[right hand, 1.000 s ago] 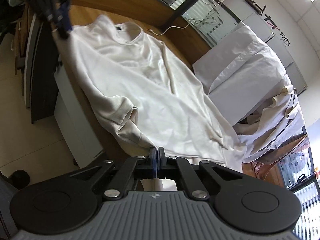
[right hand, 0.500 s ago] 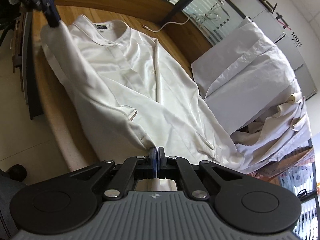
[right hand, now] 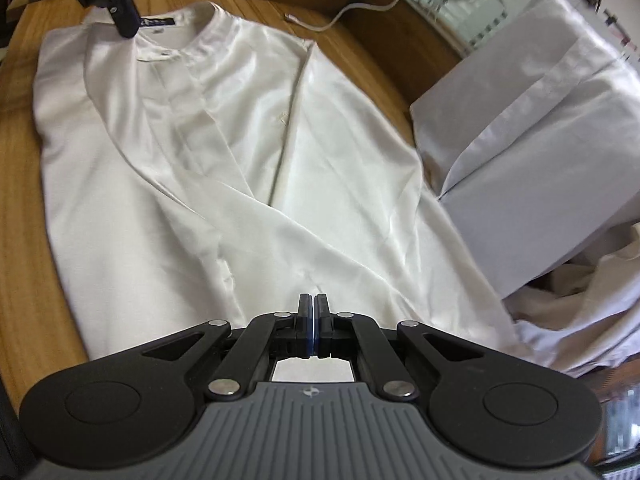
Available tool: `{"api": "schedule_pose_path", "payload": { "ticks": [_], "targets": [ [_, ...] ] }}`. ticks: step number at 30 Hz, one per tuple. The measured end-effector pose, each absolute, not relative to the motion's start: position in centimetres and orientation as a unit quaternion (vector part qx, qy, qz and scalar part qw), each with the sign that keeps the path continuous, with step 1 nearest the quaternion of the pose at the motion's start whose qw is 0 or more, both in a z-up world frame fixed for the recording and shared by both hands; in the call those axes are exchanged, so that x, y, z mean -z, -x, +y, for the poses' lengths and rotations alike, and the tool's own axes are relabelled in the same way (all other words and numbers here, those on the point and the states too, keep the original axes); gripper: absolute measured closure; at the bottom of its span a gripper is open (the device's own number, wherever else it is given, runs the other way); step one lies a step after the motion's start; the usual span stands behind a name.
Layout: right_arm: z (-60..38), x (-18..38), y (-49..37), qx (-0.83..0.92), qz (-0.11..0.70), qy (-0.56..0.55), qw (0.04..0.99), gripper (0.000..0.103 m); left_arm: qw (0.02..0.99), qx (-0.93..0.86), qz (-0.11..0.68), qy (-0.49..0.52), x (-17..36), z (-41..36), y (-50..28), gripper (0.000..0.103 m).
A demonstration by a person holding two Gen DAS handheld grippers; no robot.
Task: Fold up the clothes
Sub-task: 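Lay the hem down and open both grippers over the shirt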
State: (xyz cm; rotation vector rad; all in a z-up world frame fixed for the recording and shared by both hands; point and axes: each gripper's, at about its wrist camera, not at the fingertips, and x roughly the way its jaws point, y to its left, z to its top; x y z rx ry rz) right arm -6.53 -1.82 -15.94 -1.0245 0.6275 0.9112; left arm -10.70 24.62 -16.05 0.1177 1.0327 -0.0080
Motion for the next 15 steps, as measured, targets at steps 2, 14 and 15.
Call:
{"api": "schedule_pose_path", "payload": {
  "ticks": [2, 14, 15],
  "targets": [
    [-1.9, 16.2, 5.4, -0.426, 0.306, 0.452, 0.722, 0.102, 0.867, -0.007, 0.495, -0.054, 16.4, 24.9, 10.3, 0.099],
    [-4.8, 13.3, 3.8, -0.516, 0.385, 0.312, 0.699, 0.074, 0.872, -0.023, 0.487, 0.04, 14.2, 27.1, 13.1, 0.06],
    [-4.7, 13.2, 3.8, -0.524, 0.389, 0.306, 0.693, 0.074, 0.87, -0.023, 0.49, 0.041, 14.2, 27.0, 13.4, 0.06]
  ]
}}
